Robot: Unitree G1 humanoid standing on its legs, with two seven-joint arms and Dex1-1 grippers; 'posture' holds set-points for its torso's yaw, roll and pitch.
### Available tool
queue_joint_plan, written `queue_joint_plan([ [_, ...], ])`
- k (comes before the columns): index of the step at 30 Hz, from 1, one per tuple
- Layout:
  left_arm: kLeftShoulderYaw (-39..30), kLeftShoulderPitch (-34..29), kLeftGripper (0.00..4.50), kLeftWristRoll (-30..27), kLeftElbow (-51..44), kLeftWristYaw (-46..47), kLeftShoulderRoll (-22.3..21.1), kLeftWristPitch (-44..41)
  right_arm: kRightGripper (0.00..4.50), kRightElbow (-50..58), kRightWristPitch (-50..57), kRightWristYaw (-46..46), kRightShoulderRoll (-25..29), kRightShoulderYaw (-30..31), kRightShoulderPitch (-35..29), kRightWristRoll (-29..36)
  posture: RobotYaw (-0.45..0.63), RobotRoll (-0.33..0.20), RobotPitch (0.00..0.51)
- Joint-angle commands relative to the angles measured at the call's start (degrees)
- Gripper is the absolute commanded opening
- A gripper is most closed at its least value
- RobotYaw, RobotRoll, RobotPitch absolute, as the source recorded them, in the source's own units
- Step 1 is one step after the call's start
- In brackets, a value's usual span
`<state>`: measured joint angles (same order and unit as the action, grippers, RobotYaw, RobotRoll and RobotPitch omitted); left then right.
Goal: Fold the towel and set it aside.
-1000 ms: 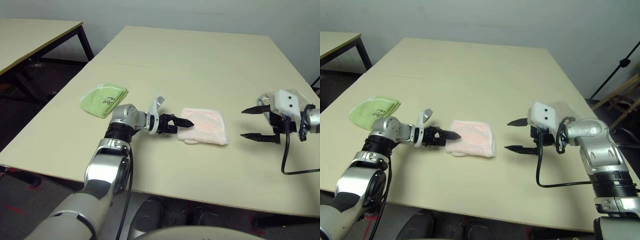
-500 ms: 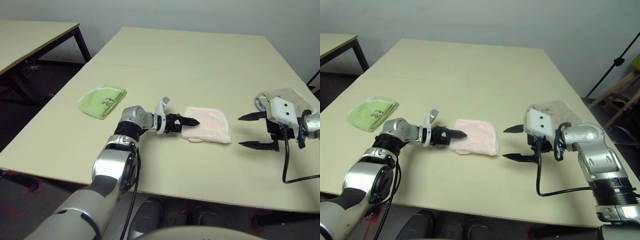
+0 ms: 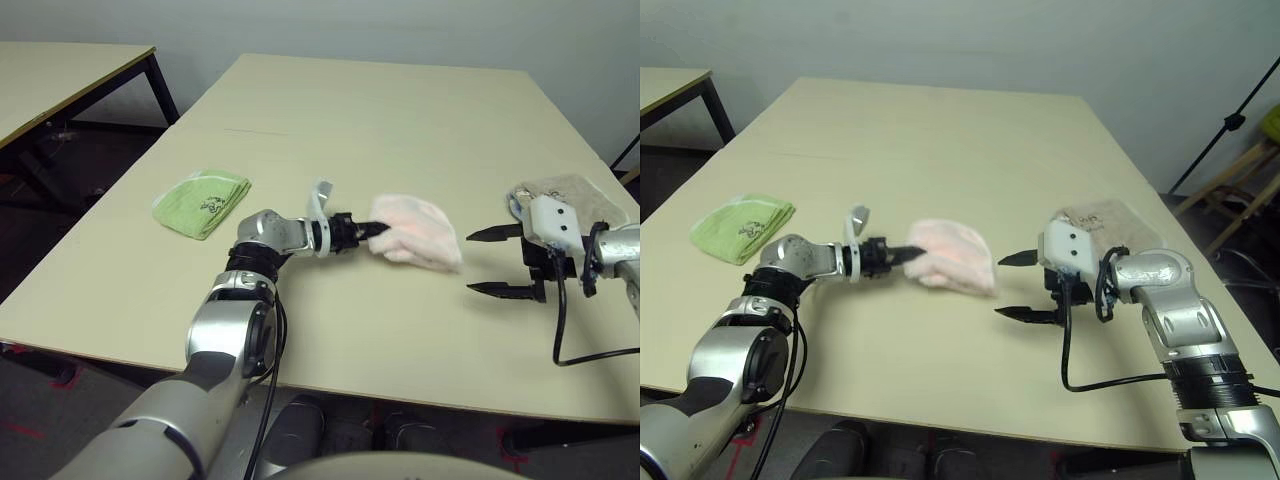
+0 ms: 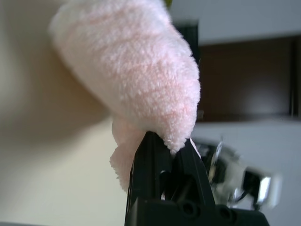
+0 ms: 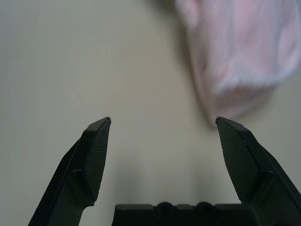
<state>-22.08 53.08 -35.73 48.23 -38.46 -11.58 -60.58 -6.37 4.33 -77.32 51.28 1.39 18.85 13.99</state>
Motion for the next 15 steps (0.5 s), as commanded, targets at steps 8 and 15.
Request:
queue_joint_plan([
  [8,-16.5,-2.2,0.03,-6.2,-13.5,10.2,-15.4,10.1,4.50,-2.2,-1.1,1.8,-5.3,1.0,4.4,0.2,0.15,0.000,0.044],
  [15,-22.2,-8.8,0.03,-8.8,-18.3,14.8,-18.4,14.8,4.50,-5.3,-2.3,0.5,-6.7,2.2,7.4,-1.0,0.19,0.000,0.048],
])
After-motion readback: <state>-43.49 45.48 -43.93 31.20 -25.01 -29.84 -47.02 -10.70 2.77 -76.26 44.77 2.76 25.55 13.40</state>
